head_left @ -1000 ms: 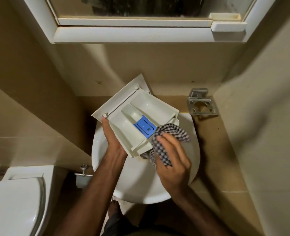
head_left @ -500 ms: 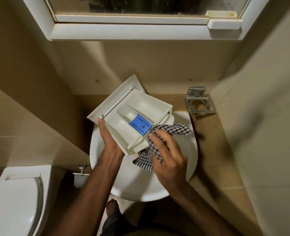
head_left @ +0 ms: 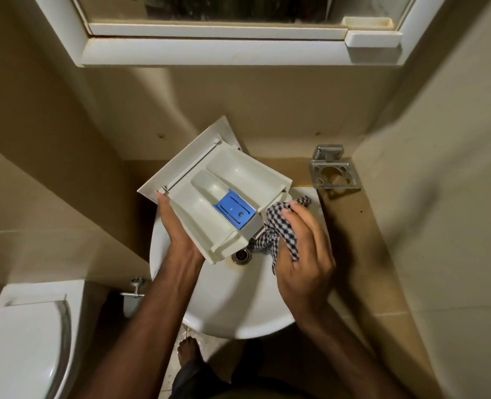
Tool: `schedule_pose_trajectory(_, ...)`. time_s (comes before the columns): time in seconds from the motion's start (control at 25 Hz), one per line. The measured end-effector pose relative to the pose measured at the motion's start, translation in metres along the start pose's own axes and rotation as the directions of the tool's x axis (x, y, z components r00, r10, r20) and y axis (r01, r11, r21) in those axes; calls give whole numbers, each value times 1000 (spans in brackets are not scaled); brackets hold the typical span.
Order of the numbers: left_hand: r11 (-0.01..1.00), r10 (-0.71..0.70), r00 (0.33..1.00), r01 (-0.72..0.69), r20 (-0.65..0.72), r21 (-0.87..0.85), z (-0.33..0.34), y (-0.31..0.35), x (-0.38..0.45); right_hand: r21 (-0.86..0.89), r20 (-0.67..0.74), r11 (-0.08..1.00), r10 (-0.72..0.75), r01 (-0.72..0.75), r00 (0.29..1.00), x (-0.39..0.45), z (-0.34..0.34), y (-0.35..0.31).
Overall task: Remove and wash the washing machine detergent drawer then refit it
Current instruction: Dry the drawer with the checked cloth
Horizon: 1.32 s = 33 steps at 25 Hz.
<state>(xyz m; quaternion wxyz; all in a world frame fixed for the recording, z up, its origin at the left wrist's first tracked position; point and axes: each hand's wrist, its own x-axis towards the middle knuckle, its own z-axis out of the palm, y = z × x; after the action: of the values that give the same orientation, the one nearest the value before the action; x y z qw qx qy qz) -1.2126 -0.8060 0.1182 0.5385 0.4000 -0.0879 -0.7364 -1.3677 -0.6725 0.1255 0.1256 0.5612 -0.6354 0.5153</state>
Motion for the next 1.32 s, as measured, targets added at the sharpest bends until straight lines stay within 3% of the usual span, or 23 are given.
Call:
schedule_pose_trajectory(0.12, 1000, 29, 999, -29, 12, 1, -3, 2, 1, -37, 112, 991, 134, -131, 985, 11, 7, -1)
schedule_pose_trajectory(0.36, 998, 52, 999, -52, -8, -24, -9, 0, 1, -158, 139, 933, 345, -323, 928, 29, 17, -3)
schedule_pose_trajectory(0.56, 999, 40, 998, -40, -44, -15, -19, -2, 0, -112, 398, 909, 412, -402, 820, 27, 9, 9)
schedule_pose_trajectory(0.68, 999, 29, 997, -30, -73, -20, -21, -10, -2, -211, 278, 898, 434, -386, 857, 30, 13, 12)
schedule_pose_trajectory(0.76, 1000, 24, 997, -24, -69, -5, -20, -13, 0, -137, 208, 891, 452, -432, 867, 21, 16, 1)
schedule_pose_trajectory(0.84, 999, 36, 997, -37, -72, -6, -23, -11, 5, 33, 217, 905, 407, -423, 887, 7, 9, -4)
schedule_pose_trajectory(0.92, 997, 66, 994, -69, -91, -29, -27, -8, 10, 139, 214, 945, 263, -295, 941, -8, 0, -6)
schedule_pose_trajectory(1.04, 994, 99, 991, -102, -91, -29, -26, -13, 14, 134, 247, 985, 75, -111, 966, -24, 4, -13)
schedule_pose_trajectory(1.16, 996, 78, 994, -81, -81, -35, -24, -19, 12, 116, 306, 987, 75, -115, 949, -45, 17, -29)
schedule_pose_trajectory(1.32, 995, 93, 994, -95, -55, -36, -28, -24, 9, 131, 409, 991, -75, 23, 910, -50, 12, -20)
